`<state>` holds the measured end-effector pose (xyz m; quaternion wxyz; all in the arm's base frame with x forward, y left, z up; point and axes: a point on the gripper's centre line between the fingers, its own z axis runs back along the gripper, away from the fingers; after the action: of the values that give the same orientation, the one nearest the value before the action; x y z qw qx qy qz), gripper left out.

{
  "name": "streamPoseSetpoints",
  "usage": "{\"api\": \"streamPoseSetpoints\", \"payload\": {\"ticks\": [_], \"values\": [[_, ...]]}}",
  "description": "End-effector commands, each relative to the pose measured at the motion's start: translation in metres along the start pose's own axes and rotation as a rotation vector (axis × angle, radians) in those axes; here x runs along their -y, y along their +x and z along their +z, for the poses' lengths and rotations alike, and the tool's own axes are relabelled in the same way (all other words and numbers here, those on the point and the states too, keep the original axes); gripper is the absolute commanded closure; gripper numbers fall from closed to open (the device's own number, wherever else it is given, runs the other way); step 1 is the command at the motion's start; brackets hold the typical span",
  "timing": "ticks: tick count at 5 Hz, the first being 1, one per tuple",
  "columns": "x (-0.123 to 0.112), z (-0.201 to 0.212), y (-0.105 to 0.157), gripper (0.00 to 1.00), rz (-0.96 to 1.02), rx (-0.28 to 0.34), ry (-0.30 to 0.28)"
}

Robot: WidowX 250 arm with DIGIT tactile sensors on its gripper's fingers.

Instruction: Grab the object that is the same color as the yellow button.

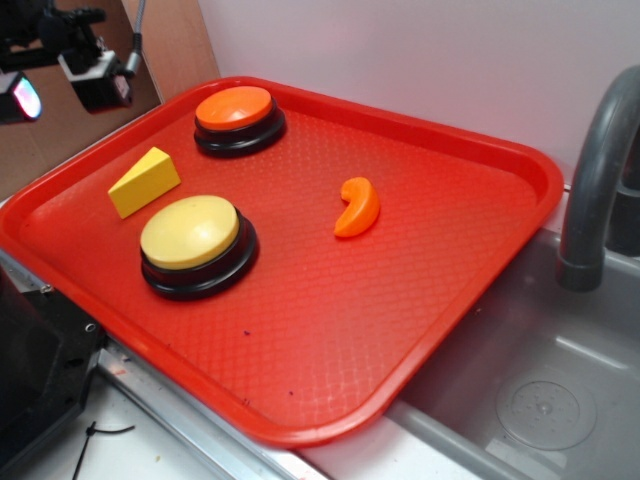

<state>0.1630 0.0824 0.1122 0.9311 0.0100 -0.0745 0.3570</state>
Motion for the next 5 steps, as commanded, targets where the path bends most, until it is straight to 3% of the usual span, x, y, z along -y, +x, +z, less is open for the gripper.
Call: {"api": "streamPoseSetpoints", "payload": {"ticks": [1,3,4,5], "values": [[0.012,-0.049,0.017,0.00,-0.026,0.032,-0.011],[0.021,-0.085,0.035,0.00,-0.119,-0.041,-0.074],[0.021,-0.090,0.034,0.23,-0.119,-0.019,-0.035],[0.021,-0.089,0.033,1.00,-0.151,-0.041,-0.037]]}}
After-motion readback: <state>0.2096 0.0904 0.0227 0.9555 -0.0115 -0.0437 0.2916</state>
